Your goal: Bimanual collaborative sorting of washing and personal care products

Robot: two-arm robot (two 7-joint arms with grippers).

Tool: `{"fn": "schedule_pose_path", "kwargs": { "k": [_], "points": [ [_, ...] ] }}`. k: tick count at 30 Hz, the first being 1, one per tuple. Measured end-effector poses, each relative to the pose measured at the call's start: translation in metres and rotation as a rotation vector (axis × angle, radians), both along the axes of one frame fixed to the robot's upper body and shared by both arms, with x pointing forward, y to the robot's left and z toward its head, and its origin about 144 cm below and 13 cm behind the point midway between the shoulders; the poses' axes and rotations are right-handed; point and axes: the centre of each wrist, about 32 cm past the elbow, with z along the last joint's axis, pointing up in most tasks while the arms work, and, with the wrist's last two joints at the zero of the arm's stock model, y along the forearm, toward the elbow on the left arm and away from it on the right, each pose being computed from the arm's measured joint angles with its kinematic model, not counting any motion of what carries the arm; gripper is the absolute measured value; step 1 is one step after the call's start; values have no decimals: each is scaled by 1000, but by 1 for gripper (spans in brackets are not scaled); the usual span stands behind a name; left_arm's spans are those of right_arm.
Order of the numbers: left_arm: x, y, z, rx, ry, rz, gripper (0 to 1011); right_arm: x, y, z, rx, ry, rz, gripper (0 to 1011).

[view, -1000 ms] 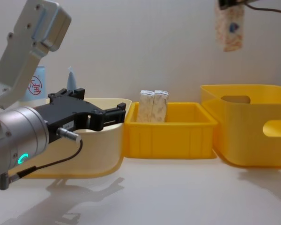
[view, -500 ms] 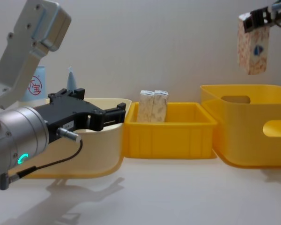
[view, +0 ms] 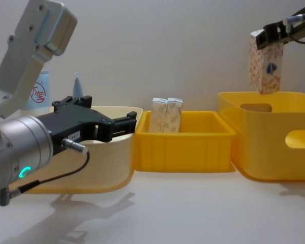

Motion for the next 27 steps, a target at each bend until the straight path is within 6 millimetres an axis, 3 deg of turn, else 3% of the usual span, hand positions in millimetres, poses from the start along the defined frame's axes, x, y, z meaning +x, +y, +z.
{"fn": "schedule_pose_path", "kwargs": {
  "k": [27],
  "points": [
    [0, 0, 0, 0, 0, 0, 1003, -6, -11, -22, -15, 68, -19, 444]
  ]
}}
